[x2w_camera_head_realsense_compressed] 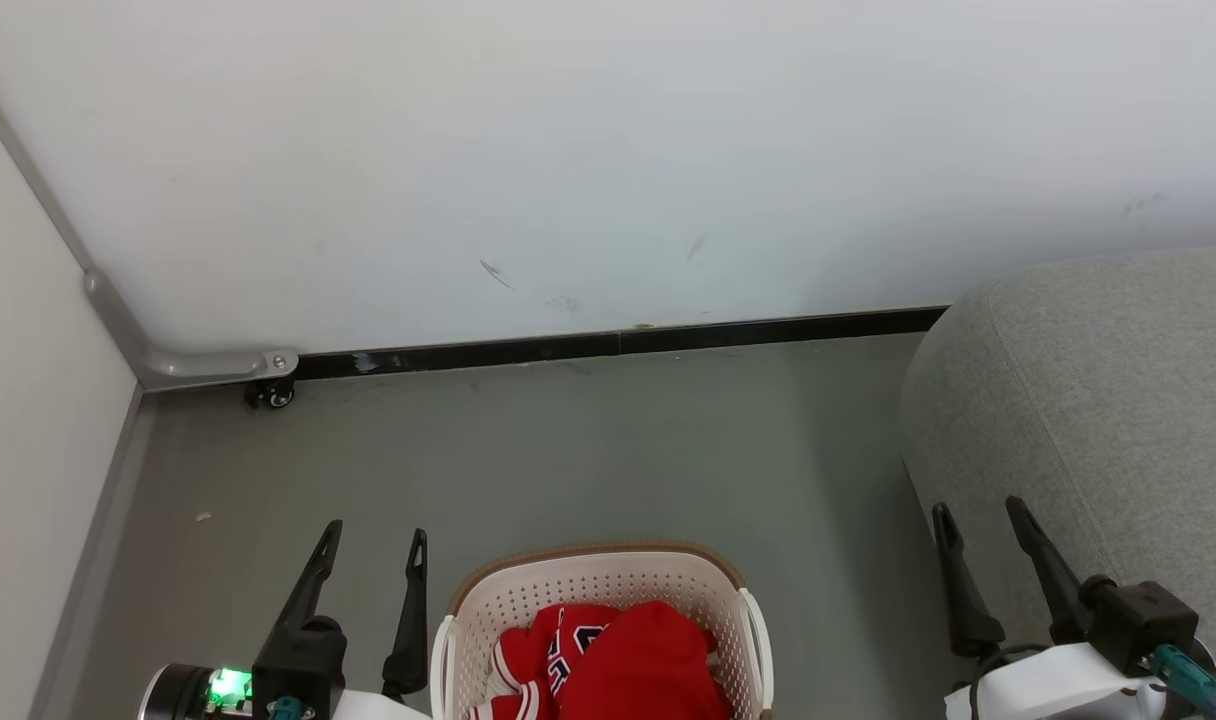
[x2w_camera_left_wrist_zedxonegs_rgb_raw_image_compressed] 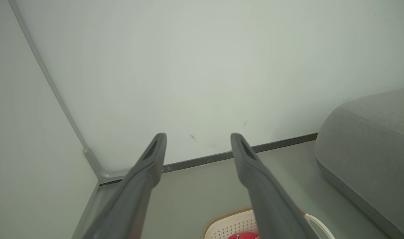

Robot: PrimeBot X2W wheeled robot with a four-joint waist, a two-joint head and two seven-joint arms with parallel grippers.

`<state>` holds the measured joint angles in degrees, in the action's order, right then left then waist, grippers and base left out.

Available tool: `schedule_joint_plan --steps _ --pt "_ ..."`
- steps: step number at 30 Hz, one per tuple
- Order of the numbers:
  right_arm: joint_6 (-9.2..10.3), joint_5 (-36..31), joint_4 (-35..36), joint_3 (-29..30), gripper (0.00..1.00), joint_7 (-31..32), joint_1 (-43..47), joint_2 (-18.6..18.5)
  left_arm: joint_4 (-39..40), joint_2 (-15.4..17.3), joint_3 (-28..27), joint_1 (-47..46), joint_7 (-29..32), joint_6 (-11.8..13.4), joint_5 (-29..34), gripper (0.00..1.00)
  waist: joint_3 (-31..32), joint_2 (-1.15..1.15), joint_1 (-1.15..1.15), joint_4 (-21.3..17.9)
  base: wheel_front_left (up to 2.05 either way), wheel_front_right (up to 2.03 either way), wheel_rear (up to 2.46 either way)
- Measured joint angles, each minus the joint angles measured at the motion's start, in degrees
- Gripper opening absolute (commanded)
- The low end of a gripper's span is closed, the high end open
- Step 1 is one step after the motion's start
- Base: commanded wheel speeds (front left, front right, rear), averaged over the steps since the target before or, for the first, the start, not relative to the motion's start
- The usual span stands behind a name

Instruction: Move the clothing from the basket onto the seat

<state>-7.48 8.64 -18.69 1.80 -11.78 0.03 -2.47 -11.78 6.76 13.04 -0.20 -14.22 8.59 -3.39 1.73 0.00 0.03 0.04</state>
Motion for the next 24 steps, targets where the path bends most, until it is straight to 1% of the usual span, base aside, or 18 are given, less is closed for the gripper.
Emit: schedule_joint_plan --steps 24 --pt "0.0 0.09 0.01 -0.45 1.0 -0.16 0.02 0.0 0.12 -0.2 0.35 -0.03 0.0 -0.04 0.52 1.0 -0.2 0.0 0.0 0.45 0.0 0.0 0.0"
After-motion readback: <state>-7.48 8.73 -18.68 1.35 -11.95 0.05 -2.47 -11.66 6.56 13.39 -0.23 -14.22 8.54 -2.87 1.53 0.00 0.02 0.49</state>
